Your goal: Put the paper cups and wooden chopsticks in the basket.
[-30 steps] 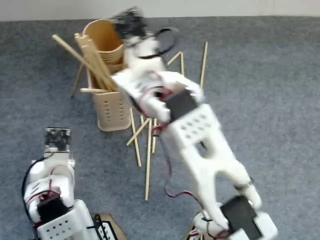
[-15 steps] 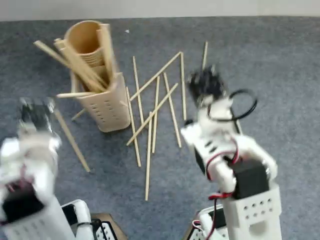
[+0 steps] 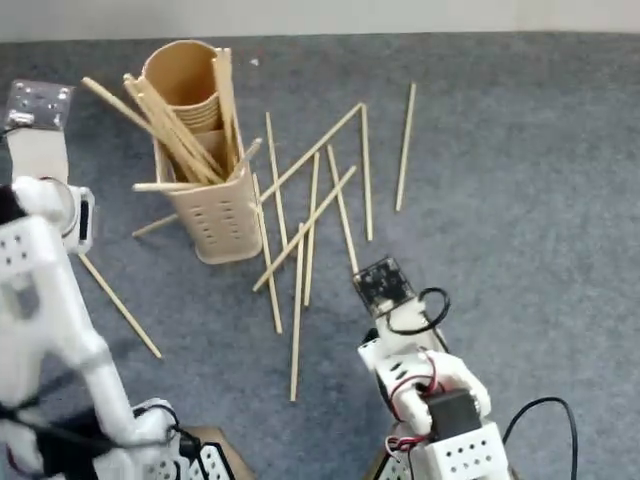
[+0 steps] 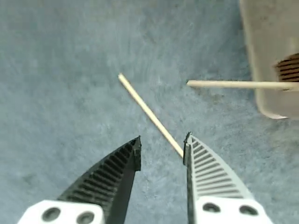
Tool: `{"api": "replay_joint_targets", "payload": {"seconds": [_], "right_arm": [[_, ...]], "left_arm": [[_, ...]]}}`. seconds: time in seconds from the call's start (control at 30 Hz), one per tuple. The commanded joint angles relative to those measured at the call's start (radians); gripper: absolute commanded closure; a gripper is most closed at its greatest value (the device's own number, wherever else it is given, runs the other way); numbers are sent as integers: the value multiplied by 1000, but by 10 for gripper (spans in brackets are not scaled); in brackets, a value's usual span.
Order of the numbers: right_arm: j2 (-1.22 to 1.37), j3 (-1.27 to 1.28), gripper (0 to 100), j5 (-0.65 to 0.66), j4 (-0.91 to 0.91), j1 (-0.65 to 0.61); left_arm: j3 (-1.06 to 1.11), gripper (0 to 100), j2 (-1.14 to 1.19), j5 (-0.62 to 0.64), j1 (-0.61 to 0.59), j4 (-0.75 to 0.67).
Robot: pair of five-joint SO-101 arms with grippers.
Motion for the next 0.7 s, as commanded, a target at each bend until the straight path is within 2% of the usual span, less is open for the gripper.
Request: {"api": "replay_joint_targets", "payload": {"seconds": [0.0, 0.17, 0.57, 0.67], "right_arm": [[-39, 28, 817, 9, -13, 10], [-36, 30, 817, 6, -16, 10], [-38, 36, 817, 6, -19, 8], [-38, 36, 817, 6, -19, 8]], "left_arm": [[-41, 827, 131, 21, -62, -2], [-45, 784, 335, 121, -165, -92], [-45, 784, 671, 127, -147, -298], [-50, 829, 710, 127, -143, -308]]}}
